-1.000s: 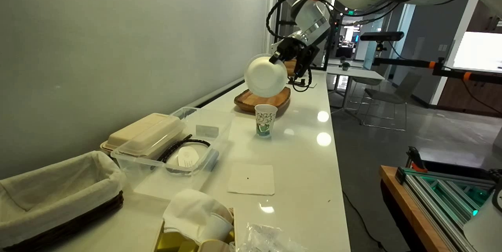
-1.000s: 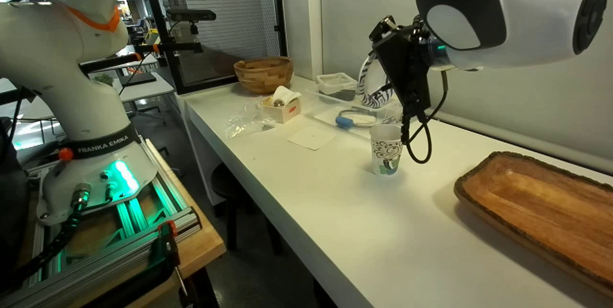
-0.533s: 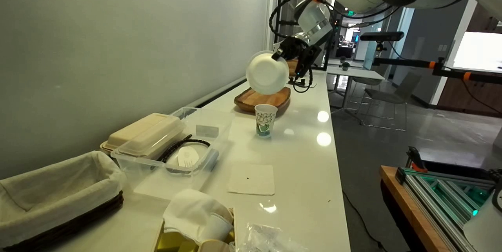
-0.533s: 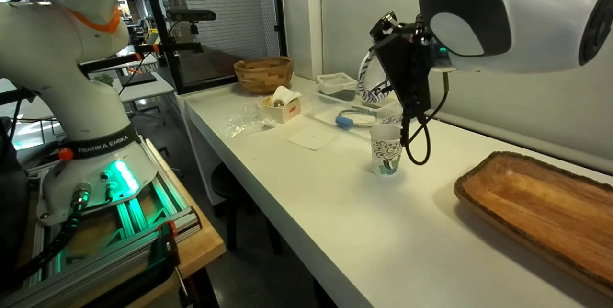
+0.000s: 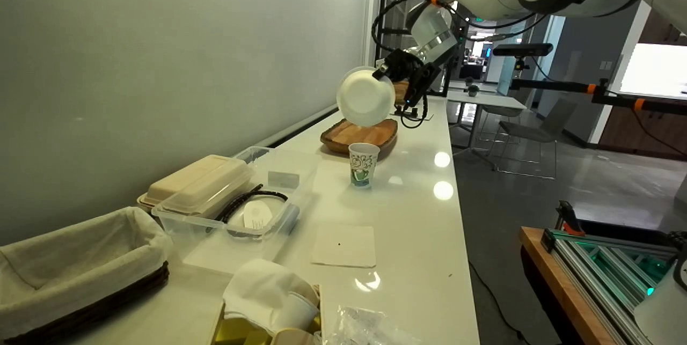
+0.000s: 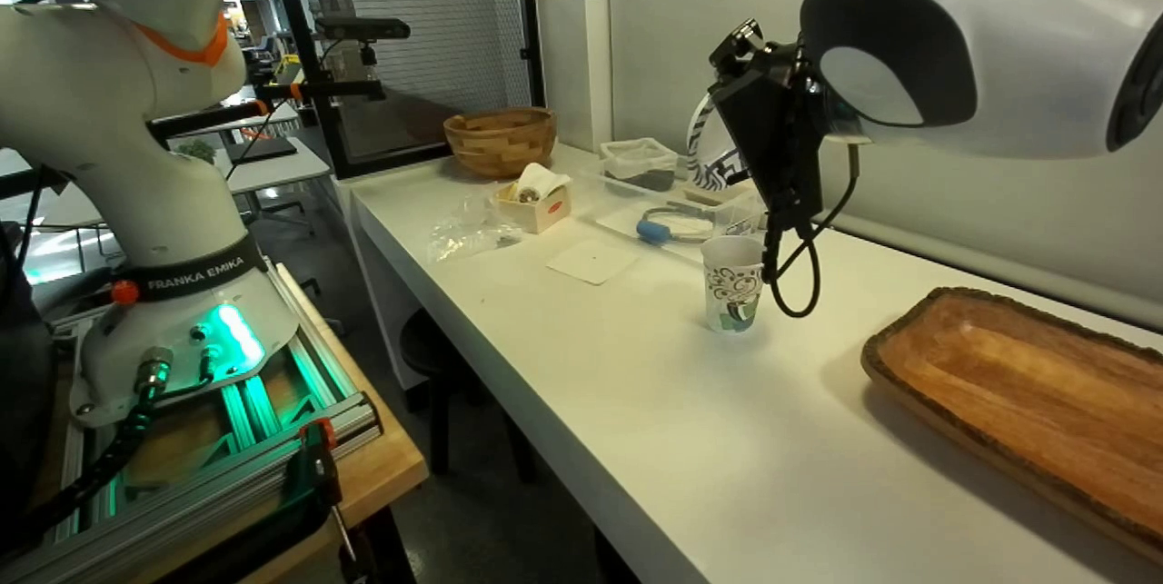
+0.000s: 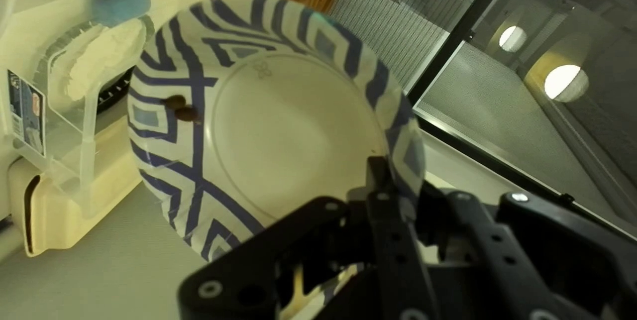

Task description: Pour the contents in the bowl into the coffee cup.

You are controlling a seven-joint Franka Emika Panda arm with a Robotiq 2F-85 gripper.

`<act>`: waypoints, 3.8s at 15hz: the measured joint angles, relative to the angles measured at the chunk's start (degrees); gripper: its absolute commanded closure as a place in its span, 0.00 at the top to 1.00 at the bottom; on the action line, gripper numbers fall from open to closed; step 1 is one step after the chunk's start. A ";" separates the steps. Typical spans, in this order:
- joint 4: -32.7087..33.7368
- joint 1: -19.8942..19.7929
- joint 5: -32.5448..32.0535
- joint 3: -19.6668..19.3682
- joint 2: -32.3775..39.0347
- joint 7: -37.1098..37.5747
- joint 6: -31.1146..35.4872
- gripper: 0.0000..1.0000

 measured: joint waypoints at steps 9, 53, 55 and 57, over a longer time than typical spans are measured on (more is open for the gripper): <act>0.06 -0.38 1.15 0.26 0.47 1.32 -1.02 0.02; -12.62 16.35 -9.35 -5.45 -14.32 3.74 25.30 0.02; -17.98 21.00 -12.45 -5.94 -18.34 3.76 33.33 0.02; -23.67 25.81 -15.32 -6.23 -21.81 3.86 42.58 0.02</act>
